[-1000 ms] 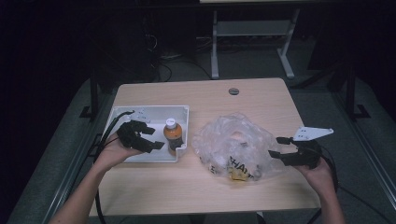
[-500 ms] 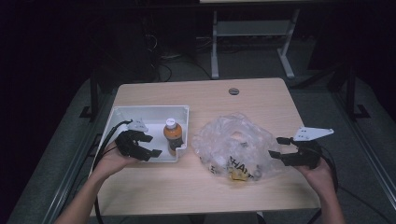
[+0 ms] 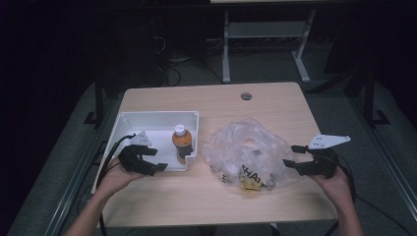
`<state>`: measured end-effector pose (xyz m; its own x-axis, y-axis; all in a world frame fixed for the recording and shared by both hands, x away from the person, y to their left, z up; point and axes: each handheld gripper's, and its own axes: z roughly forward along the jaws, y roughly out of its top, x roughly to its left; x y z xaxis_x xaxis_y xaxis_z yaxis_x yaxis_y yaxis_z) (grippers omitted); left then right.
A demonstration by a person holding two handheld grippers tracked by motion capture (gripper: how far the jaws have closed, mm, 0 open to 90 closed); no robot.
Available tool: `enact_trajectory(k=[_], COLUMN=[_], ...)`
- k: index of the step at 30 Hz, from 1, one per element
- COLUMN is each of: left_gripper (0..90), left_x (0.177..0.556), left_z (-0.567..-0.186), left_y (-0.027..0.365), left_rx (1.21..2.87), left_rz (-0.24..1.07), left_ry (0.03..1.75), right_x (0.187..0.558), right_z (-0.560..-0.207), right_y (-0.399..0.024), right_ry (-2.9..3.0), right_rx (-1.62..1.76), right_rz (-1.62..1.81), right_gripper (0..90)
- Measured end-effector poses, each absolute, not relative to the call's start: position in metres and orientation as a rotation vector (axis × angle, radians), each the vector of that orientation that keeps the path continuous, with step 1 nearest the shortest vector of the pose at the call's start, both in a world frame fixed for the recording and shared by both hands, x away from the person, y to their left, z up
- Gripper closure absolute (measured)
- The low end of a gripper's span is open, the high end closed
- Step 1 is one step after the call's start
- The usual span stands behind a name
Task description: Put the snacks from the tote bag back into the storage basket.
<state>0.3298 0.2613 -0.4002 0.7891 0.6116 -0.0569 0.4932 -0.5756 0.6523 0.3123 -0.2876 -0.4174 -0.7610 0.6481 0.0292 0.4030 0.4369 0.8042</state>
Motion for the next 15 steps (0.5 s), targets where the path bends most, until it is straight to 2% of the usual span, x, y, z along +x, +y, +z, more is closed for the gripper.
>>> enact_trajectory(k=[15], left_gripper=[27.2], left_x=[0.316], left_z=[-0.419], left_y=[0.269], left_rx=[2.275], left_rz=[0.225], left_ry=[0.831], right_x=[0.312], right_z=[-0.419], right_y=[-0.289], right_ry=[2.406], right_rx=[0.918], right_rz=[1.226], right_gripper=[34.7])
